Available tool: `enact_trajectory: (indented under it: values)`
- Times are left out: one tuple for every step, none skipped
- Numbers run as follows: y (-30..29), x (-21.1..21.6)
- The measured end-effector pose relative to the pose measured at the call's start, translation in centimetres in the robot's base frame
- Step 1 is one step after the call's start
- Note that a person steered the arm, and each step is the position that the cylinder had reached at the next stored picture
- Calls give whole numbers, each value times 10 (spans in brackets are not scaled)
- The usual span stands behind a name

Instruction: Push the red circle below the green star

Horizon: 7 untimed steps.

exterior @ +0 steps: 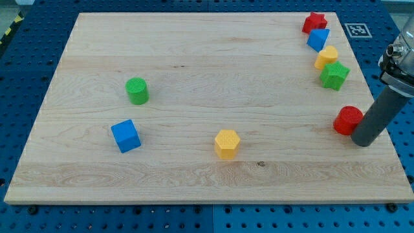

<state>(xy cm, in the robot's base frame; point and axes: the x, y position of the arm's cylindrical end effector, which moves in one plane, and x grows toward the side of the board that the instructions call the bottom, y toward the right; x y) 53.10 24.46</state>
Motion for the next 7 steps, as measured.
enact_trajectory:
  values:
    - [0,-12]
    - [0,-32]
    - [0,-36]
    - [-9,-24]
    - [-12,-13]
    - [-16,-19]
    - [-17,-30]
